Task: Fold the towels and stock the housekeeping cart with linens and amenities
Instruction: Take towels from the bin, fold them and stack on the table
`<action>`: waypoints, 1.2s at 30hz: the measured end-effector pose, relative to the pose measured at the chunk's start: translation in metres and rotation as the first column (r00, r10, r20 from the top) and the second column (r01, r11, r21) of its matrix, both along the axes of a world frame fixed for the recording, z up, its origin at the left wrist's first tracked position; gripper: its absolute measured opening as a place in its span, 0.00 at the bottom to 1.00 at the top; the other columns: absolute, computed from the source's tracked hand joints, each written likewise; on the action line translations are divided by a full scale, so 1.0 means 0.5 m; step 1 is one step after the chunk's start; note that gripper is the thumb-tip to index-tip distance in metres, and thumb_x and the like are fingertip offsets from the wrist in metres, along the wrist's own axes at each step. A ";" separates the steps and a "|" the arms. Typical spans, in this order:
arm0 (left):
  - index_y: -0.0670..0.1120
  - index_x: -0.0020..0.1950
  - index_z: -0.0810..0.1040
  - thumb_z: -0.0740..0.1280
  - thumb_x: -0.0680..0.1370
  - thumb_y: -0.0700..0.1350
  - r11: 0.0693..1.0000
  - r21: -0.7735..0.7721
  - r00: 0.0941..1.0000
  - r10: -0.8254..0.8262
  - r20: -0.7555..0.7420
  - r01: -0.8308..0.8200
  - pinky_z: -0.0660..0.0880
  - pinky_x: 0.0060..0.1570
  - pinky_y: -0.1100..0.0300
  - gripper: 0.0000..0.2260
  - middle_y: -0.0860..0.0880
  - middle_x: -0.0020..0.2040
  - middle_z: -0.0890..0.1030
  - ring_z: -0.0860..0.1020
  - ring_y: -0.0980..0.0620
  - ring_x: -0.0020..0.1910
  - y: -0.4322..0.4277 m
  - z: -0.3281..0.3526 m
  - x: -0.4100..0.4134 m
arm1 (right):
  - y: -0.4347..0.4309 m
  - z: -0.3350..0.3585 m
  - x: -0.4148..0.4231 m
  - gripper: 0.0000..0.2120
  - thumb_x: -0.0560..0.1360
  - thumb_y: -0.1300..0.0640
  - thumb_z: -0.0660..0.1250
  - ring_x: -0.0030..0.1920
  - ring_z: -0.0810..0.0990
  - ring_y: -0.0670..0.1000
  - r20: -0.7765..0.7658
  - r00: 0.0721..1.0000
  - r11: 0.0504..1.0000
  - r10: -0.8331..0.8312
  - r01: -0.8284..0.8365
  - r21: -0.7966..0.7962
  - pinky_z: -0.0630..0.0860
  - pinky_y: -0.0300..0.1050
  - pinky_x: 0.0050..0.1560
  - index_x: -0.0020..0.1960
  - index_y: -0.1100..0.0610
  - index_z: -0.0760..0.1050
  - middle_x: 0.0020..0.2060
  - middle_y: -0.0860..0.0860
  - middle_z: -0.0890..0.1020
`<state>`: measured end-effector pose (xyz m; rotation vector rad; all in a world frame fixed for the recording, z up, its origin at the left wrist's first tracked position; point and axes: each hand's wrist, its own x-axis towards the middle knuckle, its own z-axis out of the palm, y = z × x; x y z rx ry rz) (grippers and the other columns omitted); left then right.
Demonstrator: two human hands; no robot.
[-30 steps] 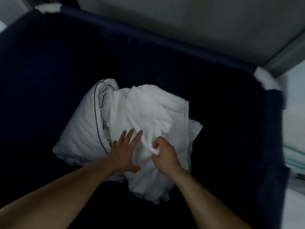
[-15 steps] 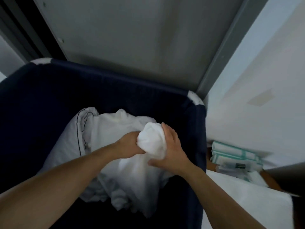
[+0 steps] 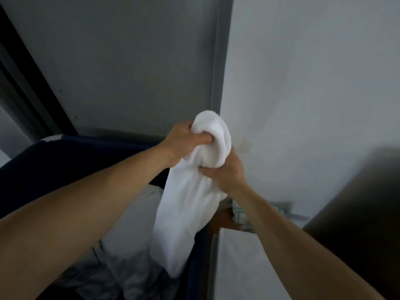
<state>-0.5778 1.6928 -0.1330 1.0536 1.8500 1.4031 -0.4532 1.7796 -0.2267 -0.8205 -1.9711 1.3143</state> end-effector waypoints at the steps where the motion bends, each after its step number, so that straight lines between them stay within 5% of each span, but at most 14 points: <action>1: 0.49 0.59 0.79 0.76 0.70 0.47 0.999 0.041 1.000 -0.013 -0.005 0.013 0.80 0.49 0.53 0.19 0.50 0.53 0.84 0.82 0.50 0.53 0.004 0.038 0.029 | 0.013 0.041 0.025 0.37 0.58 0.49 0.81 0.46 0.73 0.22 -0.033 0.999 1.000 -0.020 0.020 0.014 0.70 0.25 0.38 0.60 0.33 0.66 0.46 0.30 0.76; 10: 0.39 0.64 0.76 0.76 0.62 0.50 0.931 0.352 0.995 -0.100 -0.021 0.101 0.72 0.62 0.33 0.32 0.39 0.60 0.81 0.79 0.39 0.59 0.031 0.332 0.253 | 0.064 0.396 0.248 0.39 0.52 0.48 0.79 0.50 0.81 0.43 -0.154 0.976 0.953 -0.152 0.186 0.238 0.81 0.51 0.52 0.62 0.40 0.70 0.48 0.39 0.81; 22: 0.37 0.61 0.77 0.70 0.67 0.46 0.837 0.504 0.951 -0.296 0.090 0.213 0.76 0.59 0.40 0.24 0.41 0.55 0.82 0.81 0.41 0.57 0.065 0.429 0.435 | 0.024 0.554 0.472 0.37 0.56 0.46 0.77 0.51 0.81 0.52 -0.080 0.881 0.758 -0.466 0.444 0.477 0.79 0.56 0.53 0.63 0.47 0.70 0.50 0.45 0.81; 26: 0.35 0.67 0.73 0.65 0.72 0.47 0.760 0.559 0.845 -0.503 0.183 0.331 0.72 0.65 0.41 0.26 0.35 0.64 0.77 0.76 0.37 0.64 0.055 0.412 0.472 | 0.005 0.549 0.517 0.37 0.55 0.42 0.75 0.48 0.80 0.51 -0.086 0.818 0.664 -0.569 0.519 0.538 0.79 0.54 0.50 0.62 0.46 0.68 0.45 0.42 0.78; 31: 0.42 0.67 0.75 0.66 0.70 0.47 0.873 0.283 0.894 -0.438 0.096 0.398 0.73 0.63 0.43 0.26 0.40 0.64 0.78 0.77 0.40 0.63 0.043 0.325 0.460 | -0.033 0.396 0.525 0.34 0.60 0.37 0.72 0.47 0.80 0.54 0.076 0.781 0.654 -0.620 0.460 0.601 0.73 0.49 0.43 0.62 0.46 0.65 0.43 0.41 0.76; 36: 0.47 0.64 0.75 0.65 0.76 0.41 0.875 -0.037 0.873 -0.485 -0.056 0.483 0.80 0.55 0.46 0.15 0.44 0.58 0.81 0.81 0.43 0.56 0.044 0.185 0.446 | -0.063 0.213 0.542 0.35 0.68 0.34 0.69 0.50 0.81 0.56 0.206 0.713 0.648 -0.670 0.427 0.631 0.75 0.50 0.45 0.67 0.47 0.61 0.55 0.48 0.79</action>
